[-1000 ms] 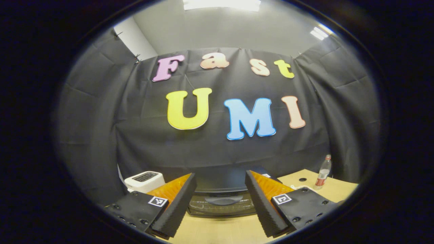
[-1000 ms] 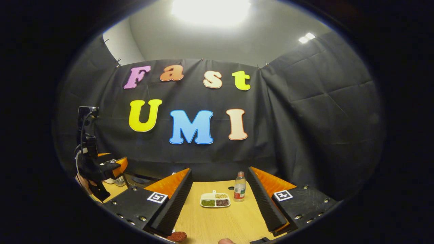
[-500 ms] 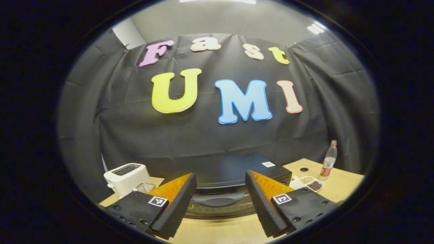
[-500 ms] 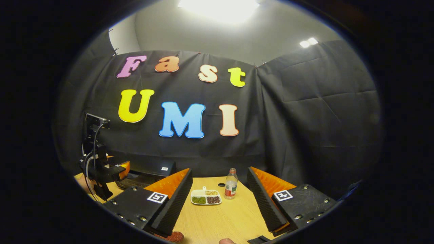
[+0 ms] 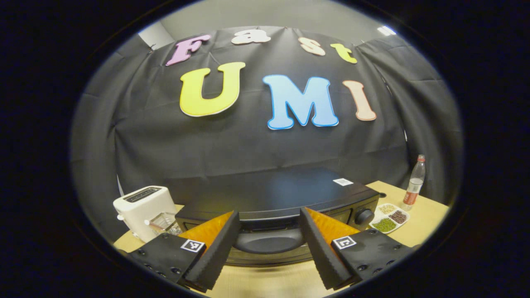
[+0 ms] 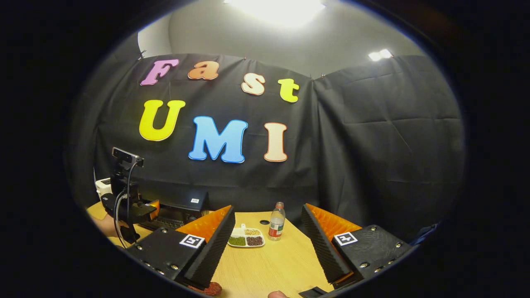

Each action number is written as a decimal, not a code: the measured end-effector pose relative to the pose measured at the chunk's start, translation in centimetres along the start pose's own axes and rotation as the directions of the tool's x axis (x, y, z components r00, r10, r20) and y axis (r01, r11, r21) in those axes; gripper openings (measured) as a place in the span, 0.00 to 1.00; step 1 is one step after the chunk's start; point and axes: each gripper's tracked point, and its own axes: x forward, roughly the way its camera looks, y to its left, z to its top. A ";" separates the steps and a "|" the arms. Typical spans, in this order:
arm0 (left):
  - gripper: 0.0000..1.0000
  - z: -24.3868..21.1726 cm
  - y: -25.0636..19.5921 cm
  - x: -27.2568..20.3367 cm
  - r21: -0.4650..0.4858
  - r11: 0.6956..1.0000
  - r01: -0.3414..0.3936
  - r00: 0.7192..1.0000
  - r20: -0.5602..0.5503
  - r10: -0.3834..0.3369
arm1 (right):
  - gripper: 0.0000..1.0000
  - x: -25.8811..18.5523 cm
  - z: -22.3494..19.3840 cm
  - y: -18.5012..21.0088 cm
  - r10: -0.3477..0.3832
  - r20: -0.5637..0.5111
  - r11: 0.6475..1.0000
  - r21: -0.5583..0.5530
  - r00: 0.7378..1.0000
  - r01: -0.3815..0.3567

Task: Open the electric oven with the left hand, put the food in, and close the electric oven.

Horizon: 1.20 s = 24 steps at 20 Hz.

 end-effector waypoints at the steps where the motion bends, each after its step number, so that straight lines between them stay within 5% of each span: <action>1: 1.00 -0.5 0.0 0.2 -0.003 1.000 -0.002 1.000 -0.013 0.002 | 0.98 0.1 -0.1 0.0 0.000 -0.002 1.000 -0.006 1.000 0.000; 24: 1.00 -4.5 -1.0 -7.2 -0.003 1.000 -0.025 0.999 -0.035 0.025 | 0.98 -1.0 -0.7 0.2 0.102 -0.019 0.995 0.022 0.995 -0.102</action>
